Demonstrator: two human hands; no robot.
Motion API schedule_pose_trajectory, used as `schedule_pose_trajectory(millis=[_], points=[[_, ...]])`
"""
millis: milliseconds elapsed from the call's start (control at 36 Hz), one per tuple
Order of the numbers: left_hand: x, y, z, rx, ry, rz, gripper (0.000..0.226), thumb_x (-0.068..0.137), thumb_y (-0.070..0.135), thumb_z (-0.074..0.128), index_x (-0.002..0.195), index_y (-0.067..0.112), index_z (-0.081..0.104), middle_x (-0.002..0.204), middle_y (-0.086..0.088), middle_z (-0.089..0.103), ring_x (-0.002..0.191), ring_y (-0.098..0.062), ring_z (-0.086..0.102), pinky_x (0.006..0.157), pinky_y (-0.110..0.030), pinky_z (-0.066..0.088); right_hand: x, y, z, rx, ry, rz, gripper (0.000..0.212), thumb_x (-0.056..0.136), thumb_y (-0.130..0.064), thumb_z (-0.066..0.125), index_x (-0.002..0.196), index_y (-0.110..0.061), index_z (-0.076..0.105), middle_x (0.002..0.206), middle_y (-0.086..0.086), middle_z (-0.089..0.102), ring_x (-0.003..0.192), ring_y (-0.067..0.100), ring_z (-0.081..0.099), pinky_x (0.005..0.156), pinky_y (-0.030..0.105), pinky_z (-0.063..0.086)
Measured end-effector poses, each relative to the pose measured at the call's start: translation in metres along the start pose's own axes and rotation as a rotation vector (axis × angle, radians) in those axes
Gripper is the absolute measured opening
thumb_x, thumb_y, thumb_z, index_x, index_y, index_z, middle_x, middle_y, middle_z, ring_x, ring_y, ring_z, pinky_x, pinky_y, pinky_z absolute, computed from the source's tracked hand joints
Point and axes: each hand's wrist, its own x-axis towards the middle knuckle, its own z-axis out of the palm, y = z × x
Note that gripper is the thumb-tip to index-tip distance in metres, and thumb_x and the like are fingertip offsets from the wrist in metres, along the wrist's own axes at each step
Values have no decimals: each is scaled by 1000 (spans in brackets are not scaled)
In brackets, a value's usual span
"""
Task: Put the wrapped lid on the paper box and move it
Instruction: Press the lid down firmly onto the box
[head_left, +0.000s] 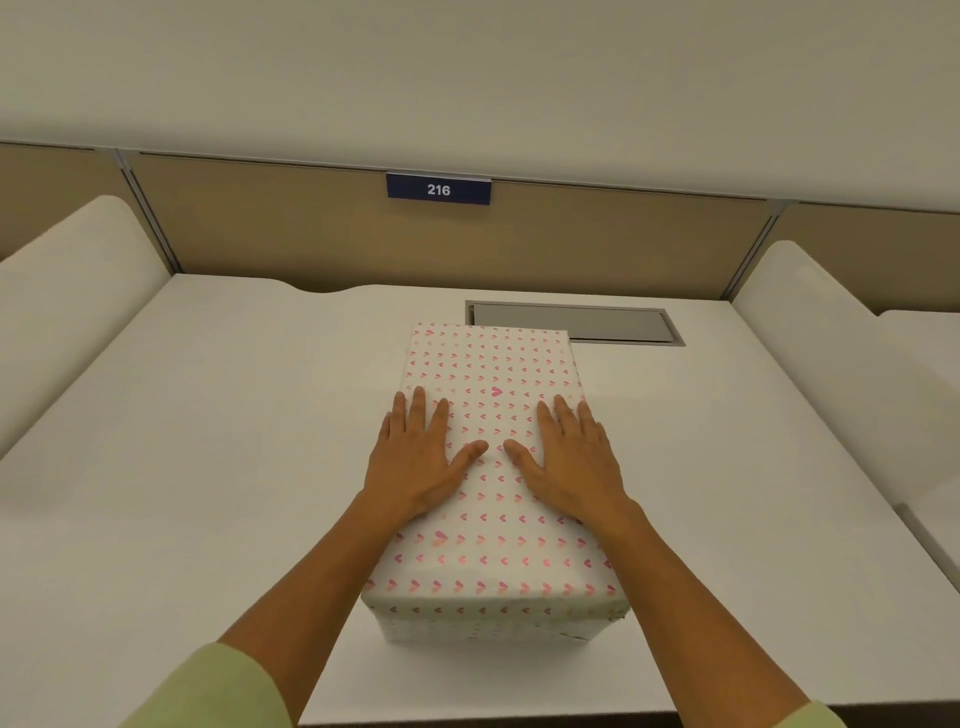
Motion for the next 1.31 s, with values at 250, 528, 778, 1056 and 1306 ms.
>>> schedule_pose_trajectory(millis=[250, 528, 778, 1056, 1306], points=[[3, -6, 18, 13, 42, 15, 100, 74, 85, 2, 157, 29, -1, 166, -3, -13, 152, -27, -13, 117, -45, -3, 2, 0, 14, -37, 38, 20, 100, 76, -84, 1, 158, -27, 3, 168, 0, -1, 153, 28, -7, 118, 44, -4], [8, -11, 28, 20, 79, 19, 103, 72, 88, -5, 157, 30, -1, 166, -1, -13, 152, -25, -14, 112, -42, -7, 2, 4, 24, -48, 72, 20, 102, 74, -86, -7, 158, -28, 0, 168, -1, -5, 153, 26, -9, 117, 43, -9], [6, -9, 26, 16, 63, 12, 107, 68, 90, -7, 157, 30, -3, 166, 0, -16, 151, -25, -16, 116, -46, -2, 0, 3, 24, -64, 75, 21, 101, 75, -85, -10, 158, -28, -3, 168, -1, -8, 153, 26, -11, 120, 44, -7], [0, -4, 14, -84, 25, -34, 102, 71, 87, 7, 157, 32, 5, 166, 3, -12, 152, -22, -13, 114, -57, 26, -2, 2, 20, -18, 80, 24, 99, 77, -84, -2, 158, -28, 2, 168, 0, -3, 153, 26, -8, 120, 45, -4], [0, -11, 13, -254, 69, -54, 79, 83, 75, 35, 151, 35, 26, 166, 10, 5, 153, -14, -2, 115, -55, 25, -3, 3, 17, 55, 69, 16, 95, 81, -84, 10, 158, -28, 5, 168, 0, -2, 153, 26, -8, 120, 47, -1]])
